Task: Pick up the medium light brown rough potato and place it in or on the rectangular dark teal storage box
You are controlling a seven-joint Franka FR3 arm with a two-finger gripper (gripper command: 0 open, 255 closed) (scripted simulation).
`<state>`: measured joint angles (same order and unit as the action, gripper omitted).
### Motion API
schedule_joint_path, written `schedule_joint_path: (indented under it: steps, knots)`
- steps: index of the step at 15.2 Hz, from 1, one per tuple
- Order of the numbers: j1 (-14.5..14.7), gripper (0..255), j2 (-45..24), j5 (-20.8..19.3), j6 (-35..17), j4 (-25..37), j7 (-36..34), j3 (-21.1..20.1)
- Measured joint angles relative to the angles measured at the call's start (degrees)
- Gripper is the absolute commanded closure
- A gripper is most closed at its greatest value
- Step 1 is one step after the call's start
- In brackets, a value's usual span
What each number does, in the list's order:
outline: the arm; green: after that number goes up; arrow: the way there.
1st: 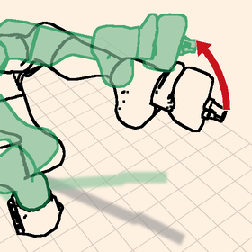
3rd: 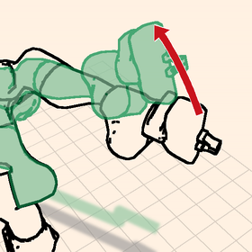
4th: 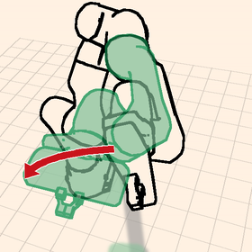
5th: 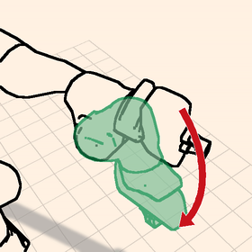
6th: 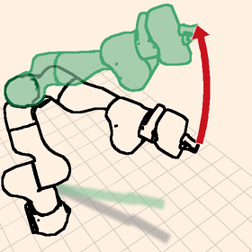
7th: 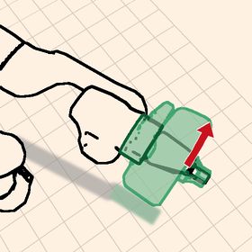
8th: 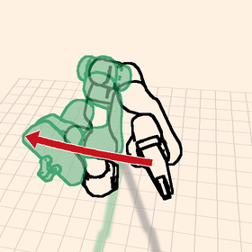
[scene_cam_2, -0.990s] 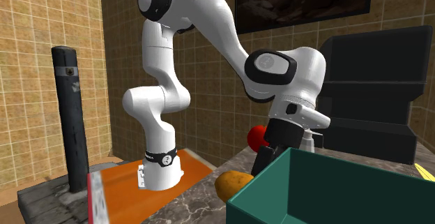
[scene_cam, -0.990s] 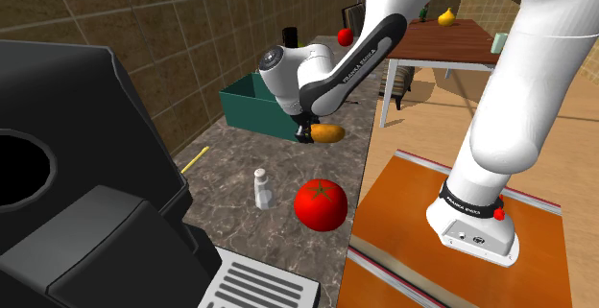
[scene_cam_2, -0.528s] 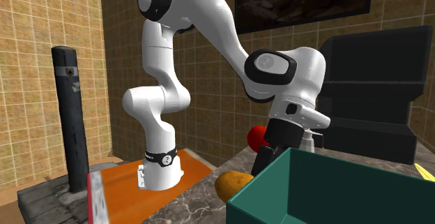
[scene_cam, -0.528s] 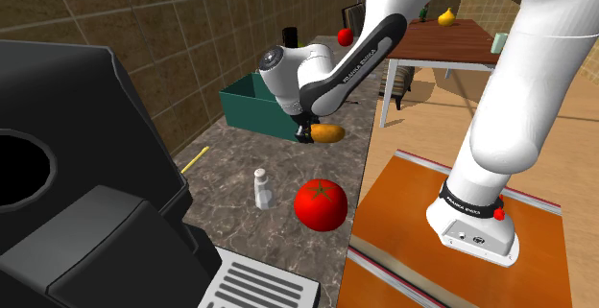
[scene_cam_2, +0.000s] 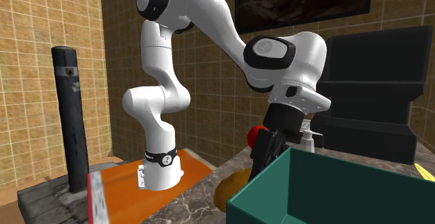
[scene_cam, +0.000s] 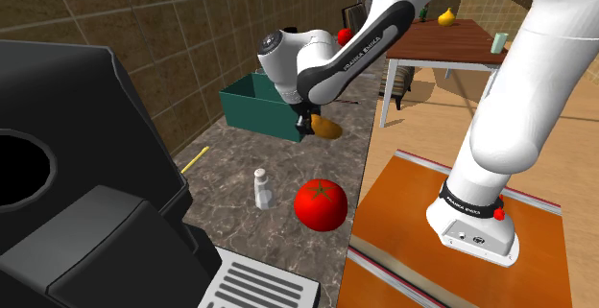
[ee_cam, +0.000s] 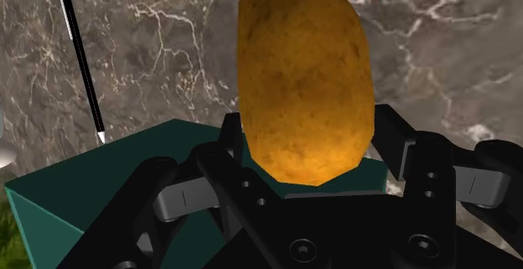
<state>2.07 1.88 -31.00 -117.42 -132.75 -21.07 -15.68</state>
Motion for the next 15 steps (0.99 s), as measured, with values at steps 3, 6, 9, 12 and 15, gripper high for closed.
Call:
schedule_joint_path:
  steps: [3,6,9,12,15]
  knots:
    - [0.1,255,1.35,1.02,1.96,1.06,1.47,-0.04]
    - [0.18,255,2.54,1.83,3.65,1.95,2.72,-0.05]
    - [0.35,255,4.05,2.74,5.51,2.65,3.92,-0.11]
    - [0.4,255,5.06,3.44,7.49,4.01,5.26,-0.05]
    - [0.37,255,5.97,3.97,9.34,5.36,6.6,0.08]
